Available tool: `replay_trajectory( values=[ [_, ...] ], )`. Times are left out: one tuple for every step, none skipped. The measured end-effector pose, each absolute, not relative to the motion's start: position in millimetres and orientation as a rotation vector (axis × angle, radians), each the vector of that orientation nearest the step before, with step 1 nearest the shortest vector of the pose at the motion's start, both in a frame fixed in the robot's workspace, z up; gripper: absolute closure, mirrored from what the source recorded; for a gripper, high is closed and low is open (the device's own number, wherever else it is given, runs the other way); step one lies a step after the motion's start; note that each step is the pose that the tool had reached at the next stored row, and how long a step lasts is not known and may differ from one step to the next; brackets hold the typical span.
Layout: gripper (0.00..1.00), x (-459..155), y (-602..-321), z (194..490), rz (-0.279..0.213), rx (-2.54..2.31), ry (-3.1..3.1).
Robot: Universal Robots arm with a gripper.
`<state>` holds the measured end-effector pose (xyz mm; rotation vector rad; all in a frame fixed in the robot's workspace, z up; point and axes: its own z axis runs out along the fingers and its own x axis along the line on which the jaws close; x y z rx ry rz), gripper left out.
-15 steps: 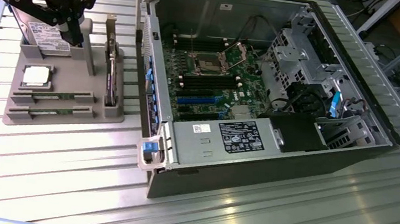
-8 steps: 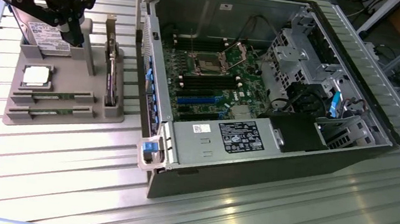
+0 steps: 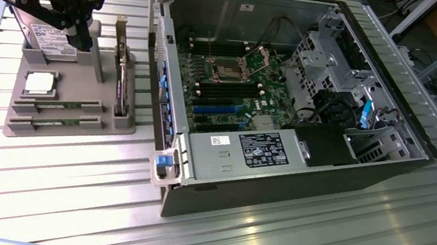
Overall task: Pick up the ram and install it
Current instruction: 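Pick up the ram and move it above insertion slot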
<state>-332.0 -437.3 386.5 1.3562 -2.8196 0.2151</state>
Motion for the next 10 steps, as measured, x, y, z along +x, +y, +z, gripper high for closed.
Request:
replay_trajectory(
  values=[
    [0.9, -332.0, -437.2, 386.4, 0.217, 1.366, -2.815],
    [0.9, -332.0, -437.2, 386.4, 0.218, 1.377, -2.809],
    [0.9, -332.0, -437.2, 386.4, 0.219, 1.391, -2.803],
    [0.9, -332.0, -437.2, 386.5, 0.22, 1.397, -2.8],
    [0.9, -332.0, -437.2, 386.5, 0.22, 1.404, -2.797],
    [0.9, -332.0, -437.2, 386.5, 0.22, 1.411, -2.793],
    [0.9, -332.0, -437.3, 386.5, 0.22, 1.419, -2.79],
    [0.9, -332.0, -437.3, 386.5, 0.22, 1.426, -2.787],
    [0.9, -332.0, -437.2, 386.5, 0.22, 1.436, -2.782],
    [0.9, -332.0, -437.2, 386.5, 0.22, 1.449, -2.776]
  ],
)
